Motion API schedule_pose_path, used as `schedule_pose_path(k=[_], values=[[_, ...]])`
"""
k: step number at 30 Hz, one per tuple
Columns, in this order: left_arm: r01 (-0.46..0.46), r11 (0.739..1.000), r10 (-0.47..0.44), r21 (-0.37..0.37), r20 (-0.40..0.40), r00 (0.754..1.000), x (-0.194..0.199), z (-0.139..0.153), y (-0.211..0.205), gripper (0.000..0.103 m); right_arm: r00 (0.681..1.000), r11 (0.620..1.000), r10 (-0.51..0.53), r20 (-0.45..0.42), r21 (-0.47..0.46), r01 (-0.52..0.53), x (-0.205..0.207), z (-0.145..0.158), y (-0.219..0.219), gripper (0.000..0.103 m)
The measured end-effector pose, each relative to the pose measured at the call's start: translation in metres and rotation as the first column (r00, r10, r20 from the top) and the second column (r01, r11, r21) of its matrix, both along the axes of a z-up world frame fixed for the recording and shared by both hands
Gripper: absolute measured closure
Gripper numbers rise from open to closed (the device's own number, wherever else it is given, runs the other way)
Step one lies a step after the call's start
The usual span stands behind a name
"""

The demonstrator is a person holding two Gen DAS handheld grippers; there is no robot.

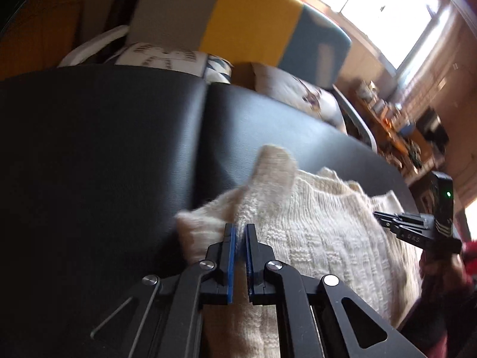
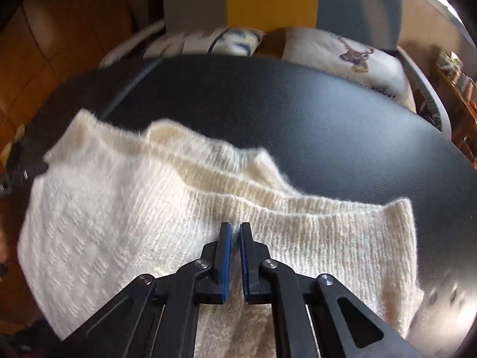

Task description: Fold clothes

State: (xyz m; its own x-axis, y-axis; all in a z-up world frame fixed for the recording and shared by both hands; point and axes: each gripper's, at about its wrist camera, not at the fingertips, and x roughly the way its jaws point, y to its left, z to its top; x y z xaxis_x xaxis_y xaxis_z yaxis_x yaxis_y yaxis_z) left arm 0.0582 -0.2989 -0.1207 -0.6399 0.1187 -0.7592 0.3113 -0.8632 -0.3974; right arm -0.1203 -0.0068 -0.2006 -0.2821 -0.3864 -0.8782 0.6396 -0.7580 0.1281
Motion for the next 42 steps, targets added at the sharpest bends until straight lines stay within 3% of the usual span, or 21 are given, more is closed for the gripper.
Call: schedule_pose_path(k=[2,5,6,7,10,12,15,18,20,23,25,26,30,35,38,42], values=[[-0.029,0.999,0.028,0.038,0.035,0.999,0.004,-0.007,-0.007,0.091,1.000,1.000,-0.017,0.018,-0.019,0.018,-0.003,-0.005,0.005,0.098],[-0.060,0.998,0.060,0.005,0.012,0.998,0.012,0.007,-0.008,0.079,0.999,0.997,-0.032,0.043,-0.065,0.035,-0.005,-0.006,0.013,0.098],[-0.065,0.998,0.065,-0.026,-0.017,0.998,0.014,0.019,-0.006,0.073,0.997,0.994,-0.040,0.064,-0.099,0.047,-0.006,-0.005,0.018,0.093],[-0.036,0.998,0.034,-0.048,-0.047,0.998,0.012,0.031,0.000,0.064,0.996,0.990,-0.049,0.080,-0.125,0.059,-0.007,-0.003,0.020,0.083],[0.126,0.984,-0.140,-0.128,-0.109,0.984,-0.005,0.060,0.028,0.052,0.992,0.980,-0.064,0.112,-0.179,0.084,-0.008,0.002,0.024,0.079],[0.268,0.933,-0.298,-0.238,-0.097,0.950,-0.026,0.067,0.061,0.051,0.992,0.979,-0.063,0.108,-0.184,0.083,-0.007,0.004,0.025,0.079],[0.463,0.826,-0.492,-0.322,-0.011,0.870,-0.061,0.055,0.106,0.051,0.993,0.984,-0.052,0.105,-0.166,0.069,-0.004,0.003,0.023,0.079],[0.576,0.764,-0.576,-0.290,0.093,0.812,-0.097,0.032,0.128,0.051,0.995,0.987,-0.045,0.094,-0.153,0.059,0.002,0.001,0.024,0.079],[0.621,0.745,-0.602,-0.245,0.153,0.783,-0.114,0.015,0.133,0.051,0.995,0.988,-0.041,0.089,-0.147,0.054,0.005,0.001,0.025,0.079],[0.622,0.753,-0.589,-0.216,0.202,0.783,-0.122,-0.001,0.130,0.057,0.996,0.987,-0.041,0.080,-0.154,0.053,0.006,0.003,0.026,0.079],[0.603,0.766,-0.566,-0.222,0.213,0.797,-0.121,-0.006,0.128,0.099,0.997,0.987,-0.043,0.067,-0.150,0.053,0.010,0.005,0.027,0.079],[0.589,0.778,-0.553,-0.219,0.206,0.807,-0.120,-0.006,0.126,0.102,0.997,0.987,-0.044,0.063,-0.152,0.053,0.010,0.006,0.027,0.079],[0.495,0.837,-0.480,-0.232,0.123,0.869,-0.110,0.003,0.117,0.103,0.999,0.979,-0.031,0.039,-0.200,0.038,0.014,0.018,0.029,0.079],[0.410,0.873,-0.415,-0.264,0.038,0.909,-0.113,0.022,0.114,0.103,1.000,0.977,-0.002,-0.001,-0.214,0.002,0.026,0.032,0.022,0.079],[0.368,0.886,-0.369,-0.281,0.048,0.928,-0.122,0.017,0.106,0.103,0.996,0.976,0.089,0.005,-0.200,-0.086,0.038,0.030,0.009,0.079],[0.365,0.882,-0.362,-0.298,0.068,0.930,-0.130,0.002,0.108,0.103,0.986,0.978,0.166,0.019,-0.131,-0.162,0.044,0.020,-0.010,0.079]])
